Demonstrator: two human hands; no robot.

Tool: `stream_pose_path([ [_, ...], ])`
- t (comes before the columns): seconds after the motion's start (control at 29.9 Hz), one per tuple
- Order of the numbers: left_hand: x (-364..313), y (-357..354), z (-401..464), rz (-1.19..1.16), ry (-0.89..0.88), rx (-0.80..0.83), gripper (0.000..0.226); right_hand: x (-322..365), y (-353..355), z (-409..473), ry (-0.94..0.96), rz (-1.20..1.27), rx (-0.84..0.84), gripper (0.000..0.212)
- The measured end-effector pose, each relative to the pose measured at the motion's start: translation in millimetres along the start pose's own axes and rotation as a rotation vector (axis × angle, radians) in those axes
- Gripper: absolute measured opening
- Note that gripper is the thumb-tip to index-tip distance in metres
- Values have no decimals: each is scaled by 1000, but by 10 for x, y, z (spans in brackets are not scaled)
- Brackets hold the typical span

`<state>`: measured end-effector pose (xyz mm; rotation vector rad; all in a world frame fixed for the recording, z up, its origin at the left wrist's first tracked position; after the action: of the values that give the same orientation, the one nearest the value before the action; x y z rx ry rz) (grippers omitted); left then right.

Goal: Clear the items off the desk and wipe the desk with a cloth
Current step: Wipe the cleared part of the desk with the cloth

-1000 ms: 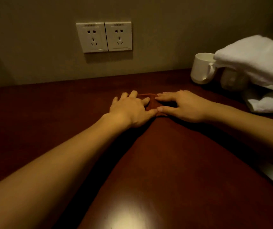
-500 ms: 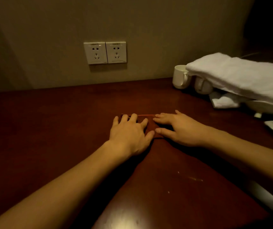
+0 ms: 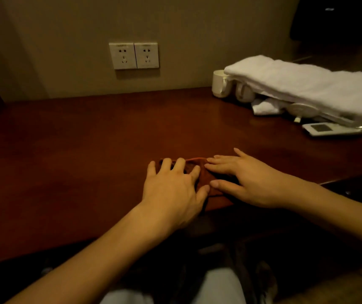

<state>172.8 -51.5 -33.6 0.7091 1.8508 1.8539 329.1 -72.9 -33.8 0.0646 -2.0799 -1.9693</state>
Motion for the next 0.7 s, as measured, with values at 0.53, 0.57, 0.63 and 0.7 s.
stream_pose_path([
  [0.53, 543, -2, 1037, -28, -26, 146, 54, -377, 179, 779, -57, 83, -24, 55],
  [0.57, 540, -8, 1031, -27, -30, 142, 54, -379, 179, 785, -57, 88, -28, 55],
  [0.63, 508, -17, 947, -32, -35, 122, 53, -361, 153, 743, -61, 81, -31, 54],
  [0.7, 453, -17, 798, -29, -51, 85, 52, -315, 116, 650, -53, 64, -25, 54],
])
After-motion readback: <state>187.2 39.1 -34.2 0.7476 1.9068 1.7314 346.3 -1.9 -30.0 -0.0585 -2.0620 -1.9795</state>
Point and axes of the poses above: each hand's wrist, its own z-axis towards the middle knuckle, its own y-axis out of the back of the hand, x = y × z, the point moved 4 cm from there along z, towards the middle knuckle, and after that the axes turned 2 degrees about -y, right-handed, at the moved point
